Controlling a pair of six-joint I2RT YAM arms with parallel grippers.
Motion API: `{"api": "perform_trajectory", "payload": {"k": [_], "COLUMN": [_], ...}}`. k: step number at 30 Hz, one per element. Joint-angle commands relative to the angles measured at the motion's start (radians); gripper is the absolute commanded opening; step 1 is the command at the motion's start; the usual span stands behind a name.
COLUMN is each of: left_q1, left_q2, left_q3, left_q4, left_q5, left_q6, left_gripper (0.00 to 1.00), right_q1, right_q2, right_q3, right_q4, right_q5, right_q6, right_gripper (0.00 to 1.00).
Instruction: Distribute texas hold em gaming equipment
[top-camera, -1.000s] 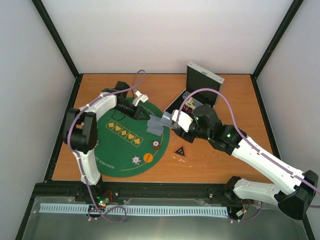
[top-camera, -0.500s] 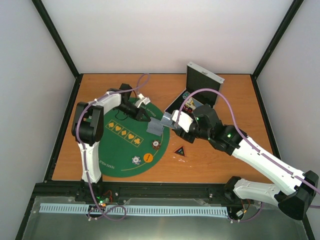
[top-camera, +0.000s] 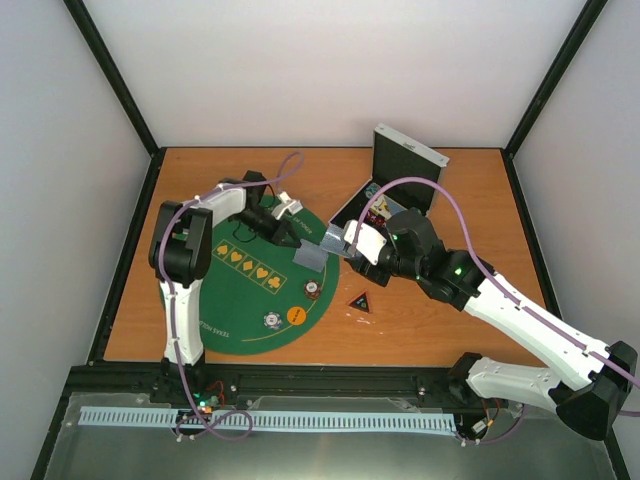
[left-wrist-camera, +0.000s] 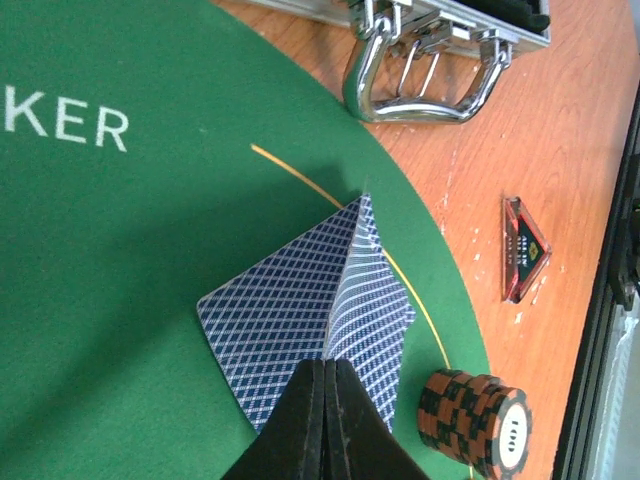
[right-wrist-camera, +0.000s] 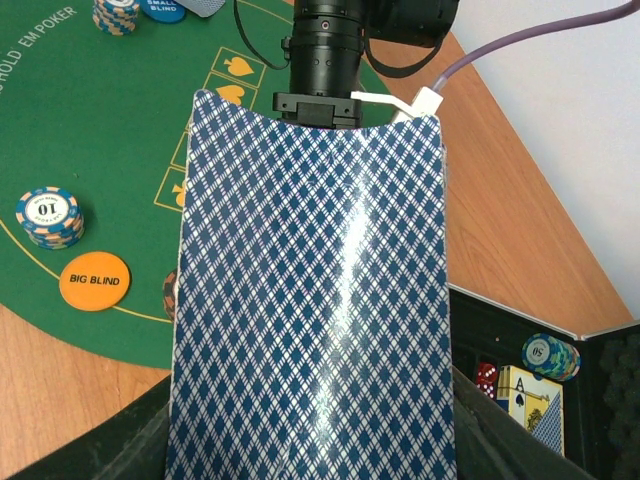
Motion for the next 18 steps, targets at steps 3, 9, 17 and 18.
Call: {"api": "perform_trajectory", "payload": {"k": [3,9,17,18], "left_q1": [0.002,0.002,0.002,0.002], "left_q2": [0.033,0.044,0.052,0.053], "left_q3": [0.040,0.049,0.065,0.071], "left_q4": [-0.017,-0.011,-0.005,-0.005], "left_q5": [-0.025,-0.045,-0.060,-0.058], "left_q6": [0.049,0.052,0.042,0.040], "left_gripper": [0.01,0.01,0.21,0.24], "right_q1": [-0.008,-0.008,-0.008,-0.009], "right_q2": [-0.007,-0.003,-0.002,-0.002], "right_q3": [0.004,0.004,0.004,0.004], "right_q4": [0.010,0.014,0.013,0.013], "right_q5": [0.002,0.000,-0.004,-0.004], "right_q6": [-0.006,-0.006,-0.006,-0.006], "right_gripper": [0.52,0.52,0.52,0.52]}}
